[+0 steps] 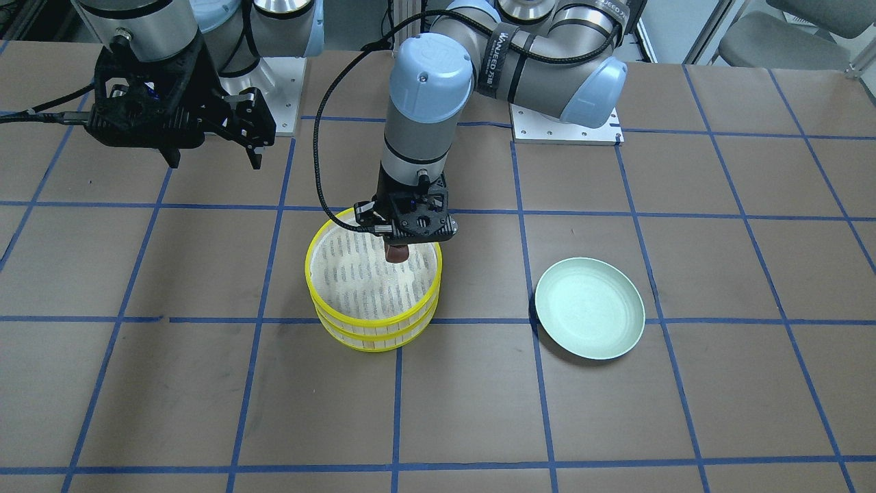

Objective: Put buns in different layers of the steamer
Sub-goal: 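Lift the brown bun toward the steamer with the left gripper while the right rises, then lower the brown bun into the top steamer tier and open the left gripper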

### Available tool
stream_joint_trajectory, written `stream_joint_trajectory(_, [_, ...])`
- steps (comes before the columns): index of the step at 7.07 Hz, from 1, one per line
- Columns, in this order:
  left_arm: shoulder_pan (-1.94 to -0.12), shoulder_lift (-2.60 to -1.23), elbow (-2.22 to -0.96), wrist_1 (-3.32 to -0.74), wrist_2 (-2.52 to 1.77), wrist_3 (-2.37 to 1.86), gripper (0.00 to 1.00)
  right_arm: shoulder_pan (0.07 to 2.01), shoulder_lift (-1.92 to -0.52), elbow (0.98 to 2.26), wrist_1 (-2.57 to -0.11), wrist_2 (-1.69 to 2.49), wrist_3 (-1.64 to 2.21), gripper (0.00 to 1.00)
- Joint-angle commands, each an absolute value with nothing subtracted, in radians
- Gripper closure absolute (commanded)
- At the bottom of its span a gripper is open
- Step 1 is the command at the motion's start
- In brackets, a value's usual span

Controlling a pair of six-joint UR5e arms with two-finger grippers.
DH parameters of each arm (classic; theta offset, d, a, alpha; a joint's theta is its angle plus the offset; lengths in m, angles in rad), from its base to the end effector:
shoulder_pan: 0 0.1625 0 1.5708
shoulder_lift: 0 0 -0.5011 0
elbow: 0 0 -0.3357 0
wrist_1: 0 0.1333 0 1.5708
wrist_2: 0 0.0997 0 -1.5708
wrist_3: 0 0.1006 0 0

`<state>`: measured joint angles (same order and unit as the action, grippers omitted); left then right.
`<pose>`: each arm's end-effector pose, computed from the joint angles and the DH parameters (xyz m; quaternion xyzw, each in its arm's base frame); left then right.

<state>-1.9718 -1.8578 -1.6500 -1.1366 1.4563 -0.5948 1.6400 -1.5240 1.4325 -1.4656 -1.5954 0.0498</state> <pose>-0.3525 -0.4605 0.4300 0.0946 -0.9933 0.0025 0.0664 0.1620 -0.4459 0.5918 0.0098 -0.9999 -0.0061 0.0127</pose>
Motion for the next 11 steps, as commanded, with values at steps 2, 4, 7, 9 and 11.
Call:
stream_joint_trajectory(2, [-1.983,-1.888,-1.652,-1.118,1.453,-0.569,0.00,1.641,-1.526,1.434,-1.463,-1.601,0.051,0.00])
stream_joint_trajectory(4, [-1.962,-1.861,-1.635,-1.120,1.460,-0.394,0.00,1.640,-1.535,1.457,-1.466,-1.606,0.041,0.00])
stream_joint_trajectory(7, [-1.867,-1.787,-1.591,-1.155,1.466,-0.271,0.00,1.643,-1.537,1.459,-1.466,-1.605,0.041,0.00])
stream_joint_trajectory(9, [-1.757,-1.723,-1.585,-1.242,1.466,-0.166,0.00,1.646,-1.537,1.459,-1.466,-1.598,0.041,0.00])
stream_joint_trajectory(11, [-1.714,-1.636,-1.542,-1.340,1.591,-0.141,0.00,1.646,-1.537,1.459,-1.466,-1.598,0.041,0.00])
